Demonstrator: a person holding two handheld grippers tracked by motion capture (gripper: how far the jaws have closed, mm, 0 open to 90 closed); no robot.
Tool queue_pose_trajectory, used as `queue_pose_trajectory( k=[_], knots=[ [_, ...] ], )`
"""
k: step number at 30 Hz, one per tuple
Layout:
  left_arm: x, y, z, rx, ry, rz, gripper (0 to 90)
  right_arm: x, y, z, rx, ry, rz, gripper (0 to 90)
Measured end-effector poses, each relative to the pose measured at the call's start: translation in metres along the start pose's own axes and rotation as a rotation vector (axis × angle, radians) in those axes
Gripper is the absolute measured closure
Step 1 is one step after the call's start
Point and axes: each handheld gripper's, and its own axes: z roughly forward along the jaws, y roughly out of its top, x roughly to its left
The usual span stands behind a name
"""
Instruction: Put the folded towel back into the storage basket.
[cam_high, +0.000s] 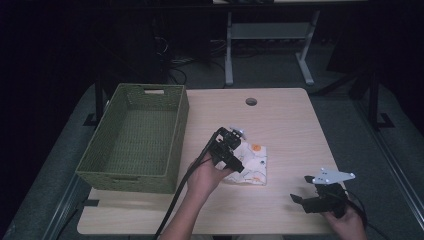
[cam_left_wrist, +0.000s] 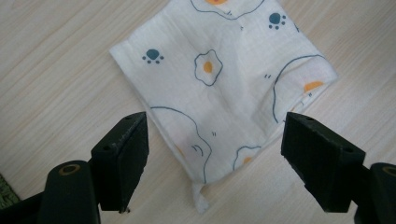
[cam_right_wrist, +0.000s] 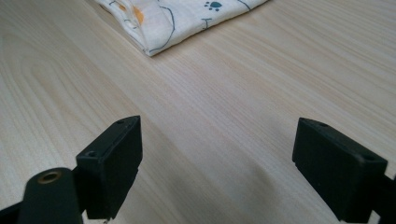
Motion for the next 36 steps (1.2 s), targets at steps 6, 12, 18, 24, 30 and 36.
queue_pose_trajectory(
  k=[6,12,18,24,30,36],
  knots=[
    [0.000,0.007,0.005,0.009,-0.005,-0.003,23.5,-0.002,0.000,0.000,-0.003,0.002,0.000,15.7],
    [0.001,0.014,0.012,0.018,-0.011,-0.008,23.5,-0.003,0.000,0.002,-0.007,0.006,0.001,15.7],
    [0.003,0.023,0.022,0.033,-0.020,-0.013,23.5,-0.002,0.001,0.001,-0.002,0.006,0.004,15.7],
    [0.004,0.034,0.036,0.060,-0.023,-0.019,23.4,-0.002,0.001,0.001,-0.006,0.005,0.005,15.7],
    [0.000,0.043,0.054,0.091,-0.039,-0.026,23.5,-0.003,0.001,0.001,-0.010,0.012,0.009,15.7],
    [-0.001,0.048,0.072,0.130,-0.051,-0.031,23.5,-0.003,0.001,0.001,-0.012,0.011,0.009,15.7]
  ],
)
